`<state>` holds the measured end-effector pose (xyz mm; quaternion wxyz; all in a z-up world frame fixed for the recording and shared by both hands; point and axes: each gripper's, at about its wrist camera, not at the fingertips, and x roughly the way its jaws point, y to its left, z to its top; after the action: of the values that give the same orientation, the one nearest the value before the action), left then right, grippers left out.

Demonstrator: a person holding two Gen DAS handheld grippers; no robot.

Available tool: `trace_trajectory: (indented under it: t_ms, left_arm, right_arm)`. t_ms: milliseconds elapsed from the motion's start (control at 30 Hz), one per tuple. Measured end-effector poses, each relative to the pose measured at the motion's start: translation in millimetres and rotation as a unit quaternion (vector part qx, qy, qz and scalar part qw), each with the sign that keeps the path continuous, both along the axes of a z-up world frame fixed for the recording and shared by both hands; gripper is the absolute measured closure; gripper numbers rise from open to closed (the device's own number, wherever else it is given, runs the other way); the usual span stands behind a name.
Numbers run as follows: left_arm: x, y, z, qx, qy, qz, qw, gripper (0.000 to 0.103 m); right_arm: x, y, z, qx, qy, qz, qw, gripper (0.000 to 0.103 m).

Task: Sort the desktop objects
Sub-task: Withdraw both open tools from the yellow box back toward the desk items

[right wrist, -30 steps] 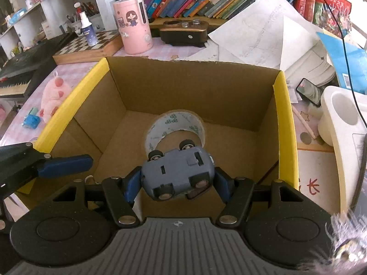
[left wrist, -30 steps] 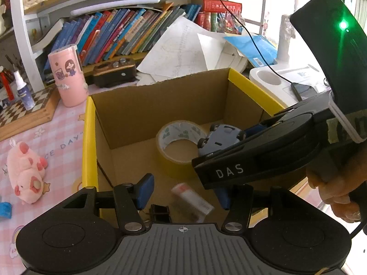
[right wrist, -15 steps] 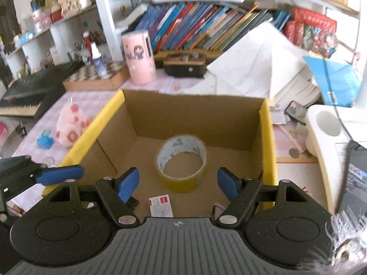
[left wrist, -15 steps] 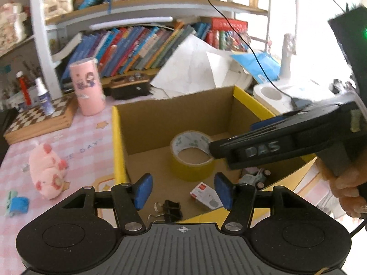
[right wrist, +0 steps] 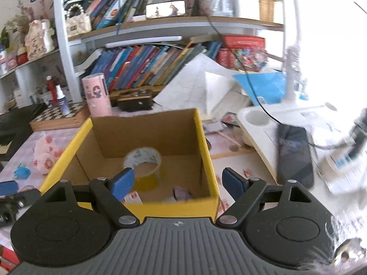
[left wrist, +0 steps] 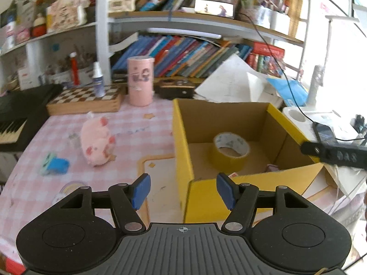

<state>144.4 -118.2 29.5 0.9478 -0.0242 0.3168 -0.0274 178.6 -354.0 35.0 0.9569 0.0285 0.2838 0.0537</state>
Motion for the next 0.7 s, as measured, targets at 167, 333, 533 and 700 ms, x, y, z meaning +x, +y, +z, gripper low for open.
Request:
trace_trajectory:
  t_ms: [167, 333, 533, 700]
  left_arm:
    - [-13, 16, -10, -0.001, 0.015, 0.014, 0.9998, 0.038]
    - [-28, 32, -25, 0.004, 0.046, 0.018, 0.9988, 0.037]
    - [-51, 52, -36, 0.002, 0.078, 0.005, 0.9969, 0.037]
    - [-67, 79, -38, 0.0, 0.088, 0.007, 0.9961, 0.035]
  right_arm:
    - [-25, 11, -20, -0.006, 0.035, -0.014, 0.999, 0.02]
    - [-49, 35, -34, -0.001, 0.066, -0.025, 0.998, 0.02]
    - [-75, 72, -45, -0.001, 0.101, -0.01, 0.995, 0.02]
    - [-95, 103, -47, -0.004, 0.111, 0.004, 0.994, 0.019]
